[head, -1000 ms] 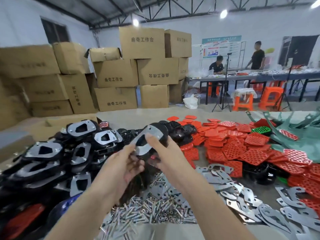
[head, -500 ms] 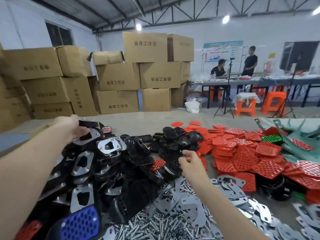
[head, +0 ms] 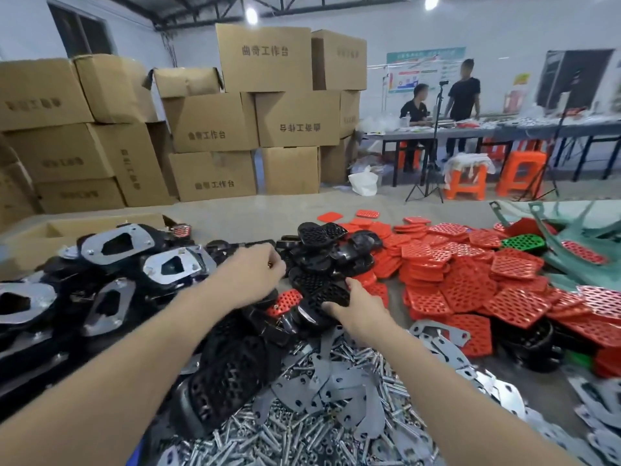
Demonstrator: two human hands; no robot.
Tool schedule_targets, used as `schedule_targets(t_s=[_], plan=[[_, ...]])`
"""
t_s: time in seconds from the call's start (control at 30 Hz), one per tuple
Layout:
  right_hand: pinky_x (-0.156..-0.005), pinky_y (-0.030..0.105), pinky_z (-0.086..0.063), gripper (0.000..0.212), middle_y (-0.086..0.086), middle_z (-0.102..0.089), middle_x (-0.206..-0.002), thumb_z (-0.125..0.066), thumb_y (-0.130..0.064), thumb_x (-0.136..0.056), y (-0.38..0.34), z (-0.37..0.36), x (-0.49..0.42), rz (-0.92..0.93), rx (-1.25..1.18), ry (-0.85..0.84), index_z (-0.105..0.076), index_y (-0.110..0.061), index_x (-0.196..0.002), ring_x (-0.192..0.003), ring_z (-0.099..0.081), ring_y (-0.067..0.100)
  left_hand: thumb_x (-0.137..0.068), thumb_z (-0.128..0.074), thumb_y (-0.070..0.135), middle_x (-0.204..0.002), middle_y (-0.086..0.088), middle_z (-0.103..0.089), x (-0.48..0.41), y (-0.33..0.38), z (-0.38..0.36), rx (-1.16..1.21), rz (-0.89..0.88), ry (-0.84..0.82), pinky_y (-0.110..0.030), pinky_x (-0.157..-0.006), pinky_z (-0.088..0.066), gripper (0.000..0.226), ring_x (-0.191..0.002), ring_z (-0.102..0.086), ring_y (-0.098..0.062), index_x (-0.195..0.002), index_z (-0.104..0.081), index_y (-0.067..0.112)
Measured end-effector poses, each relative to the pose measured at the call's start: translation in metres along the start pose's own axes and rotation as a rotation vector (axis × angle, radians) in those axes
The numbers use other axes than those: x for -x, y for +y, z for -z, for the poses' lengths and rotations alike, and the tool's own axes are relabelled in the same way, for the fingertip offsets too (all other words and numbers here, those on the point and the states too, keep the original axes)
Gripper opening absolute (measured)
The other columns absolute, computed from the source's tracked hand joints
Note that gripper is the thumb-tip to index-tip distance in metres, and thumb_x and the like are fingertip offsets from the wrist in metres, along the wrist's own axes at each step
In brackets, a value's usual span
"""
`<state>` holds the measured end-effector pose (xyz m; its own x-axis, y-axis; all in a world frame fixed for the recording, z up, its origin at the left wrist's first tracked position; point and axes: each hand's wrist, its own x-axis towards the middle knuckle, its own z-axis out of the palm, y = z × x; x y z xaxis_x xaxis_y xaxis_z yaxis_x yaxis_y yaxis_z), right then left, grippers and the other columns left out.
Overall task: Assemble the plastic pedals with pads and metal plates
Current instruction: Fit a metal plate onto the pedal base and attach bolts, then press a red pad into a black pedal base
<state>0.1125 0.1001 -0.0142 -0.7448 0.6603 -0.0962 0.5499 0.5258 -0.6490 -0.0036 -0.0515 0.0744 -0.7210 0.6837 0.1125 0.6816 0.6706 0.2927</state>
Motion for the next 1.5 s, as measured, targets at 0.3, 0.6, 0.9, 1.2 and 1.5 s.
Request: schedule_targets(t_s=[0.3,0.6,0.9,1.2,1.5], plan=[[-0.097,0.036,-0.054,0.04,0.009,-0.069,-0.122,-0.079,-0.014,-0.089,0.011,0.03,0.014,0.052,-0.464,0.006,-0.062,-0.011,-0.125,-0.107,-0.067,0.024,-0.099,-0.055,0.046,-0.104,-0.001,-0.068,0.004,0.016,-0.061,0.05,-0.061,-0.251,-0.039,-0.09,-0.052,0.029,-0.097,-0.065,-0.02,-0.106,-0.059,0.018],[-0.089,0.031,-0.062,0.027,0.014,-0.077,-0.114,-0.067,-0.011,-0.096,0.046,0.071,0.082,0.025,-1.368,-0.099,-0.068,0.001,-0.12,-0.105,-0.075,0.024,-0.105,-0.05,0.026,-0.09,0.003,-0.069,0.039,0.07,-0.054,0.794,-0.155,-0.16,-0.023,-0.064,-0.054,0.012,-0.071,-0.065,-0.008,-0.108,-0.061,0.022],[-0.064,0.02,-0.059,0.016,0.009,-0.08,-0.099,-0.067,-0.007,-0.093,0.089,0.069,0.127,-0.064,-1.529,0.089,-0.071,-0.003,-0.108,-0.083,-0.077,0.014,-0.101,-0.048,0.05,-0.091,0.008,-0.072,0.091,0.07,-0.068,0.463,-0.101,-0.163,-0.036,-0.076,-0.058,0.027,-0.082,-0.069,-0.014,-0.108,-0.062,0.028],[-0.089,0.032,-0.061,0.029,0.021,-0.071,-0.125,-0.057,-0.003,-0.097,0.108,0.046,0.149,-0.098,-1.84,0.065,-0.062,0.009,-0.123,-0.113,-0.072,0.024,-0.097,-0.043,0.064,-0.118,0.005,-0.047,0.141,0.084,-0.115,-0.171,-0.144,-0.116,-0.031,-0.079,-0.037,0.045,-0.117,-0.048,-0.017,-0.121,-0.045,0.027],[-0.084,0.032,-0.063,0.03,0.013,-0.076,-0.111,-0.067,-0.014,-0.086,0.112,0.058,0.154,-0.094,-2.007,0.125,-0.068,-0.001,-0.114,-0.092,-0.076,0.019,-0.103,-0.038,0.029,-0.127,0.008,-0.046,0.141,0.079,-0.103,-0.151,-0.184,-0.148,-0.03,-0.09,-0.044,0.029,-0.122,-0.044,-0.013,-0.131,-0.044,0.031]])
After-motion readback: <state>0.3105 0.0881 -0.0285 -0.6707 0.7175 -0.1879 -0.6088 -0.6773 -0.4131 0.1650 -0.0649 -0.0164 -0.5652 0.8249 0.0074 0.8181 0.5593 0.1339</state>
